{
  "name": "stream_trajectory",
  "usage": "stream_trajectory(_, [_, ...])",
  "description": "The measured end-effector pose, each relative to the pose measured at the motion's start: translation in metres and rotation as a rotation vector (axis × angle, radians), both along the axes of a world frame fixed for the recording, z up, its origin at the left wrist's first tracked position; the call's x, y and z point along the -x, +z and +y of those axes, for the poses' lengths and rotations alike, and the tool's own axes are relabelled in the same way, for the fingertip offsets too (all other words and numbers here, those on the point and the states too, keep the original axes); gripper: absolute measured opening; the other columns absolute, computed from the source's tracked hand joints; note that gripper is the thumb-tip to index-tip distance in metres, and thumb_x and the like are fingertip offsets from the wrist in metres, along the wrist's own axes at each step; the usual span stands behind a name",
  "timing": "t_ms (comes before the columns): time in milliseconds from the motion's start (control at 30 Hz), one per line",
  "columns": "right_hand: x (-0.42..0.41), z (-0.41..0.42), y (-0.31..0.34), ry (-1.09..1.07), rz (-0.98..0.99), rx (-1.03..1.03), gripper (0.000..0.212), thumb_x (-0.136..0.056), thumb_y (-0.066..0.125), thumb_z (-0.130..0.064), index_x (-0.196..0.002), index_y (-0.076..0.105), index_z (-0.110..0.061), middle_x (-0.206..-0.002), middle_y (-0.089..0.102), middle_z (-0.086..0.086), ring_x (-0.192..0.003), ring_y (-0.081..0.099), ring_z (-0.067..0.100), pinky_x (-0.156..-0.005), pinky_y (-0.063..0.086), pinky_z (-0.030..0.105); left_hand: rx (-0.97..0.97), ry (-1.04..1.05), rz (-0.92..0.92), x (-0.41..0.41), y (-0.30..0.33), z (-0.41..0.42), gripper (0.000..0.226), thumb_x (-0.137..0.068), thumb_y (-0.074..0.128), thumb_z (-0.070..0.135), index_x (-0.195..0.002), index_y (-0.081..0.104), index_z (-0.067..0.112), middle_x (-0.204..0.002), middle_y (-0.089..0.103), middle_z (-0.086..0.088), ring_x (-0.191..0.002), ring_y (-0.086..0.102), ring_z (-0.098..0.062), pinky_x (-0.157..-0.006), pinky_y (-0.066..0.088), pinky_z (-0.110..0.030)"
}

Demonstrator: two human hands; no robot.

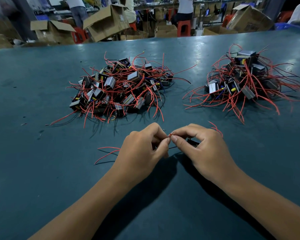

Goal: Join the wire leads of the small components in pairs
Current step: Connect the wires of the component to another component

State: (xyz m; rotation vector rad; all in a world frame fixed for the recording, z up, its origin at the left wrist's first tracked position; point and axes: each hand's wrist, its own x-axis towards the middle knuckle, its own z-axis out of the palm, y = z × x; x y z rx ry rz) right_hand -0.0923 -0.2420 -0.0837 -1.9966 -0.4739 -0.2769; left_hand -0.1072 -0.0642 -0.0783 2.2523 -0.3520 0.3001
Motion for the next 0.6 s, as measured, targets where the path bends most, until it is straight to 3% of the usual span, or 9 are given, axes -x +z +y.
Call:
stream_trajectory(133, [-0.0002, -0.0006, 0.0004, -0.001, 0.022, -0.036, 0.007, -0.088, 0.072, -0.018, -0.087, 0.076, -0.024, -0.082, 0.07, -0.008, -0.084, 0.066, 0.009, -0.076, 0.047, 0.019, 0.034, 0.002, 0.001, 0.0011, -0.0011, -0.0008, 0.015, -0.095, 0.066, 0.021, -0.082, 0.059, 0.02, -0.063, 0.07, 0.017, -0.048, 0.057, -0.001, -0.049, 0.03, -0.009])
stream_trajectory(600, [0.0, 0.0001, 0.0006, 0.004, 0.054, -0.065, 0.007, -0.087, 0.074, -0.019, -0.085, 0.076, -0.025, -0.08, 0.07, -0.008, -0.08, 0.065, 0.011, -0.075, 0.048, 0.021, 0.058, 0.004, 0.0, 0.0019, -0.0006, -0.0023, 0.016, -0.094, 0.067, 0.019, -0.081, 0.059, 0.018, -0.059, 0.069, 0.013, -0.043, 0.051, 0.002, -0.047, 0.029, -0.007])
